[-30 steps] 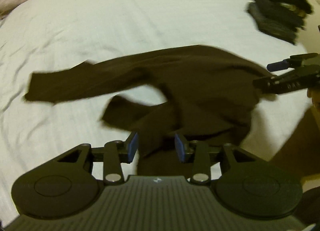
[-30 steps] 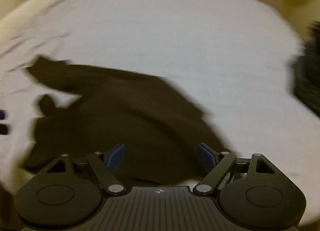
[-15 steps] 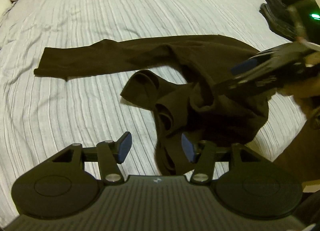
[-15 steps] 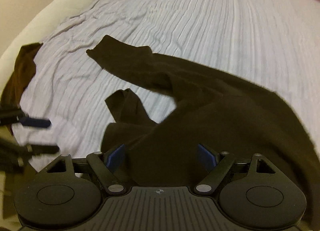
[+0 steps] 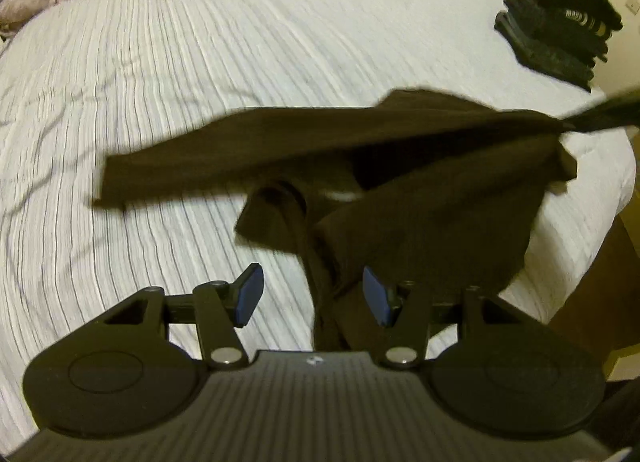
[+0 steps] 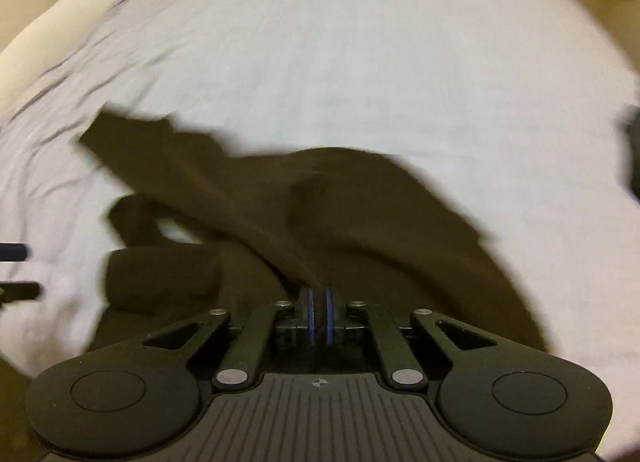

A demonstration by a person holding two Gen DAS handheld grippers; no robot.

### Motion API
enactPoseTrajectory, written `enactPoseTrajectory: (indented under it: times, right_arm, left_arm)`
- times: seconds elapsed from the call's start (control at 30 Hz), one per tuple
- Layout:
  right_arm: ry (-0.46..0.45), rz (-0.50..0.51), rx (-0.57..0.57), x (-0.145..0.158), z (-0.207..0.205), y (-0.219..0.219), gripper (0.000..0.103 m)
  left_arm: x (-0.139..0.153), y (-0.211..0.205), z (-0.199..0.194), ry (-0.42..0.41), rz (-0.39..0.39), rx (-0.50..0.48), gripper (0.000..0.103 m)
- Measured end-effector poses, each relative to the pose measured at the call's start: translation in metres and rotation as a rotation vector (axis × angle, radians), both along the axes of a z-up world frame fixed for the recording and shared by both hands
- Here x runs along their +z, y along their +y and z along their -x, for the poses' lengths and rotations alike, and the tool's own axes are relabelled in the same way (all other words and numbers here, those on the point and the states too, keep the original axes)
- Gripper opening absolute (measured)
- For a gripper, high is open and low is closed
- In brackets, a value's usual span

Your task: Fold clothes

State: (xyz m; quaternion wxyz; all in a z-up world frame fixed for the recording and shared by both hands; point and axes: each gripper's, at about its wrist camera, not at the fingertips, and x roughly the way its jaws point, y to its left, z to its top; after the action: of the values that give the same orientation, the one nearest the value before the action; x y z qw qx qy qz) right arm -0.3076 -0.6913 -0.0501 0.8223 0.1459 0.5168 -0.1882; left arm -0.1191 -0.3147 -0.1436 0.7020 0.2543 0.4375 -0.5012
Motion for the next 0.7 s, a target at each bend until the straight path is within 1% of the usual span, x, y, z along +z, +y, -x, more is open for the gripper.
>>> enactPoseTrajectory:
  times: [0.1,0.2,0.27,0.3,0.4,0.43,0.53,0.6,0.7]
  right_arm:
    - [0.020,0.091,-0.144,0.020,0.058,-0.038,0.003]
    - [0.036,0.180,-0.257,0.032,0.109,-0.067,0.003]
    - [0.045,0.230,-0.312,0.038,0.135,-0.083,0.003]
    - [0.050,0.249,-0.340,0.038,0.142,-0.090,0.003]
    - [0.062,0.285,-0.466,0.039,0.180,-0.128,0.003]
    - [0.074,0.283,-0.520,0.037,0.197,-0.146,0.003]
    - [0.126,0.221,-0.666,0.015,0.244,-0.190,0.003]
    - [0.174,0.186,-0.707,-0.004,0.268,-0.210,0.003]
    - [0.216,0.112,-0.690,-0.031,0.293,-0.238,0.003]
  left_arm:
    - [0.011,-0.004,0.000,-0.025,0.060,-0.016,0.050]
    - [0.016,-0.013,0.004,-0.055,0.068,-0.053,0.050]
    - [0.019,-0.019,0.006,-0.074,0.072,-0.074,0.050]
    - [0.020,-0.024,0.007,-0.079,0.068,-0.068,0.050]
    - [0.023,-0.039,0.013,-0.090,0.057,-0.047,0.050]
    - [0.024,-0.046,0.017,-0.093,0.053,-0.043,0.050]
    - [0.024,-0.074,0.033,-0.113,0.030,-0.041,0.050]
    - [0.021,-0.100,0.048,-0.118,0.002,-0.037,0.050]
    - [0.017,-0.141,0.066,-0.090,-0.005,-0.034,0.050]
